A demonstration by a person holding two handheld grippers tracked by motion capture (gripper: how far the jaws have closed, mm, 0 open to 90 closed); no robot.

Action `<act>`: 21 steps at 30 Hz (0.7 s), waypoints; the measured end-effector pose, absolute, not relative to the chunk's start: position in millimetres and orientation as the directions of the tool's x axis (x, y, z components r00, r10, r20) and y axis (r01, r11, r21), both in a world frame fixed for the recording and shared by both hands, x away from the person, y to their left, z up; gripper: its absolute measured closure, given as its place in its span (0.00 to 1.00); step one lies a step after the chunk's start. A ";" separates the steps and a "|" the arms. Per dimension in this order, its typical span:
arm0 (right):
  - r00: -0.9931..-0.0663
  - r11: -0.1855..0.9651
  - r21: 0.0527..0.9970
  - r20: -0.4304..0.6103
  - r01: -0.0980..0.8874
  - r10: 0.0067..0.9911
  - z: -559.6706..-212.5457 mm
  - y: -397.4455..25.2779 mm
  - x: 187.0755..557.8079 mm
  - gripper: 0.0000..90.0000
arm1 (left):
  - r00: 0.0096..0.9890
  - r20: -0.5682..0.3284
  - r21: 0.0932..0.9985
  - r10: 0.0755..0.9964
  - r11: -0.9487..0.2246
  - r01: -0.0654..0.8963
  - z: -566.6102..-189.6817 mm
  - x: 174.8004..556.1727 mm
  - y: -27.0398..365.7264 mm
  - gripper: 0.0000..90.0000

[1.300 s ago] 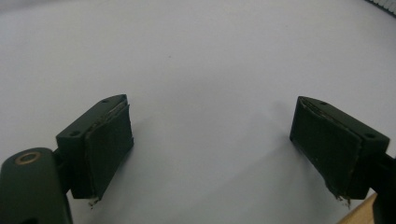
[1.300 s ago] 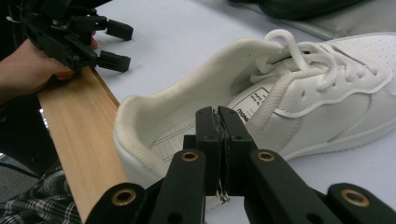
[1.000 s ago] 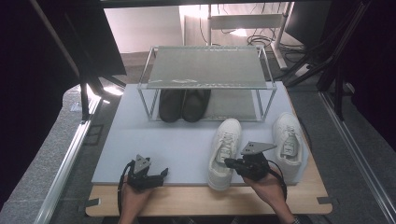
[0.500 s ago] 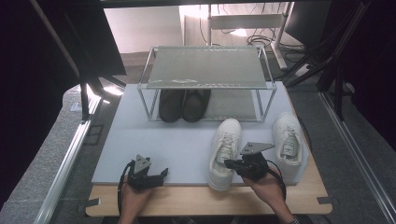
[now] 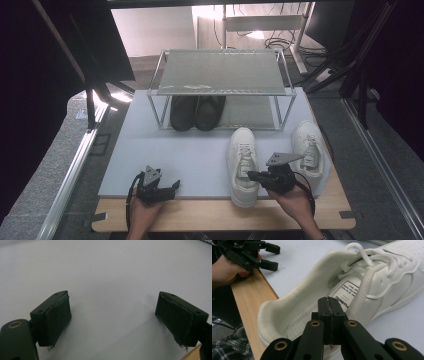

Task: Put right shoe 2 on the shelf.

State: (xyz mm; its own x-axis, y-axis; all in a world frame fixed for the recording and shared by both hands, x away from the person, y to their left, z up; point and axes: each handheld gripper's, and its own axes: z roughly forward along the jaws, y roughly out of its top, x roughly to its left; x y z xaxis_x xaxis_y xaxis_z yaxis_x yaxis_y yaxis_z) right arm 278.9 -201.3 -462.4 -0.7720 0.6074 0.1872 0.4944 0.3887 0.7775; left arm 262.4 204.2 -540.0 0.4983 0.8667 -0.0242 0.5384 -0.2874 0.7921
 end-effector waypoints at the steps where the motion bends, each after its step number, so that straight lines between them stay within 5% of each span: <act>1: -0.776 0.393 0.779 0.182 0.488 0.604 -462.4 -202.5 279.0 1.00 | 0.498 -0.024 0.792 0.867 -0.288 0.538 -540.0 262.4 204.2 0.14; 21: -0.708 0.368 0.768 0.152 0.524 0.690 -459.7 -231.7 281.5 1.00 | 0.498 -0.024 0.792 0.867 -0.288 0.539 -540.0 262.4 204.2 0.14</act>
State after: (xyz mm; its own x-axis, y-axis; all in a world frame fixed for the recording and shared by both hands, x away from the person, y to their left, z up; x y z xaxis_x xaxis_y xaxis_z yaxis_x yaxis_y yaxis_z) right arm 281.5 -231.7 -459.7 -0.7078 0.6900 0.1516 0.5236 0.3683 0.7682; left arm 262.4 204.2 -540.0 0.4982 0.8667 -0.0237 0.5385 -0.2879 0.7919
